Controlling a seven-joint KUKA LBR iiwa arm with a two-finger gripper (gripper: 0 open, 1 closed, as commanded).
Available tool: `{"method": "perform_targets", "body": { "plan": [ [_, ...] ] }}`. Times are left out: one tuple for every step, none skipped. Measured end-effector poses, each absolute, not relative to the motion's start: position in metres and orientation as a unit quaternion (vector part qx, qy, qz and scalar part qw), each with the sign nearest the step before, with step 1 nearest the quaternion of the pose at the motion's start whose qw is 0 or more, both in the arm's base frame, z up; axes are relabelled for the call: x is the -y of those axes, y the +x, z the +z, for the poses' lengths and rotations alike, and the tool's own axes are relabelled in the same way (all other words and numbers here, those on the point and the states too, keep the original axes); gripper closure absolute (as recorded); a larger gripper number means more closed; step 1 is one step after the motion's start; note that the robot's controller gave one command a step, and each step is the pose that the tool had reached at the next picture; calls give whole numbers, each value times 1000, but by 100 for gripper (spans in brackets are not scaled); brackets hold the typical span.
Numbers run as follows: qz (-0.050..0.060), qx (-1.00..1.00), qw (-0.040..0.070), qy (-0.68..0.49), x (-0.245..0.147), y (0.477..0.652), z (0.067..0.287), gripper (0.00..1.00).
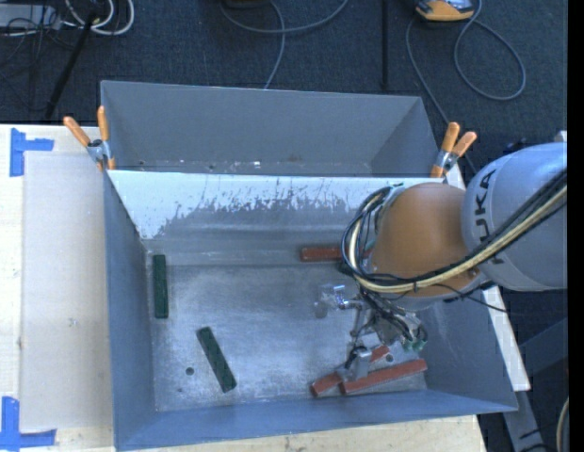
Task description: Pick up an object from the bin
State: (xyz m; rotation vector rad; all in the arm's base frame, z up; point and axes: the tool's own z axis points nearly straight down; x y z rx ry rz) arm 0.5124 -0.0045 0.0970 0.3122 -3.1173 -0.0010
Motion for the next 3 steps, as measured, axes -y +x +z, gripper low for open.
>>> {"method": "perform_targets", "body": {
  "plan": [
    [0, 993, -10, 116, 12, 479, 72, 0],
    [0, 993, 0, 117, 13, 475, 72, 100],
    [0, 993, -5, 121, -19, 486, 212, 100]
  ]
}}
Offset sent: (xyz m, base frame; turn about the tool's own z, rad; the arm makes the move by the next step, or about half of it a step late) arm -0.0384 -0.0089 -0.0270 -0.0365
